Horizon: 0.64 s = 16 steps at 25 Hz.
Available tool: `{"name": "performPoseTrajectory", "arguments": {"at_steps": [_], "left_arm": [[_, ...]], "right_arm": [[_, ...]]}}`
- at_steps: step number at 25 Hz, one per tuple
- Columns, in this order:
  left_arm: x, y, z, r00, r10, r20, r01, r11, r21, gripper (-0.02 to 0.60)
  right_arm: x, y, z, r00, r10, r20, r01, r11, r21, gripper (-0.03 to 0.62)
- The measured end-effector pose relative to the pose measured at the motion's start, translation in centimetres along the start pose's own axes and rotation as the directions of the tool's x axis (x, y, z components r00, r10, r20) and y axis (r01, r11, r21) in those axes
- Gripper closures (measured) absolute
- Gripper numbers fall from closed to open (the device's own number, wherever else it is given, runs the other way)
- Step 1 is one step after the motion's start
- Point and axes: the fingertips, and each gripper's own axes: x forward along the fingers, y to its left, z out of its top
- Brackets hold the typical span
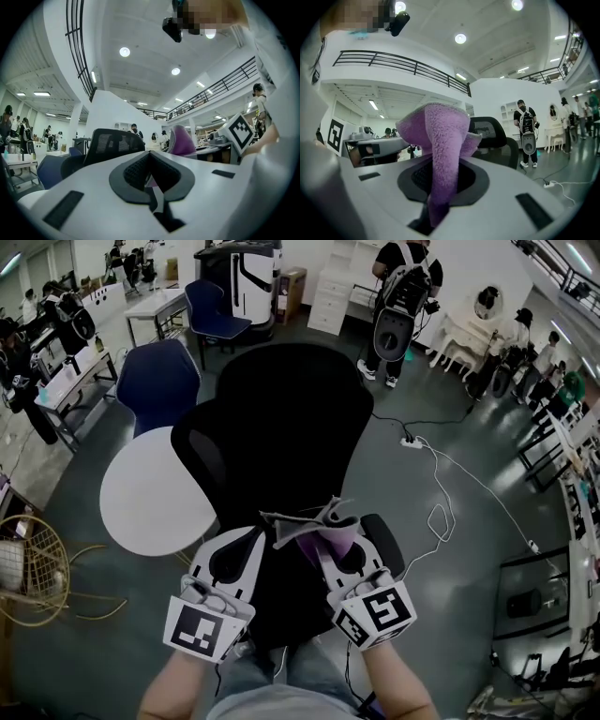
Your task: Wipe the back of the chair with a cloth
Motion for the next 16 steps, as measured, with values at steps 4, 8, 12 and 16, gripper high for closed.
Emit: {"name": "performPoseTrajectory", "arguments": {"at_steps": [4, 8, 12, 16], "left_arm": [[-0.08, -0.29, -0.10, 1.000, -0.004, 0.003, 0.004, 1.000, -0.003, 0.571], [-0.16, -0.33, 0.03, 1.000, 0.000, 0.006, 0.000, 1.000, 0.000, 0.571], [-0.47, -0.09, -0.03, 1.000, 0.011, 0.014, -0.011, 1.000, 0.006, 0.571], [-0.59, -0.15, -0.20, 1.000, 0.012, 0.013, -0.012, 1.000, 0.009, 0.571]], "right_arm": [[-0.16, 0.32, -0.29, 1.000, 0.009, -0.003, -0.009, 1.000, 0.001, 0.545], [-0.20, 0.32, -0.51, 1.000, 0.007, -0.010, -0.007, 1.000, 0.003, 0.543], [-0.21, 0.45, -0.96, 1.000, 0.007, -0.014, -0.007, 1.000, 0.008, 0.545], [-0.29, 0.40, -1.00, 1.000, 0.005, -0.006, -0.005, 1.000, 0.008, 0.545]]}}
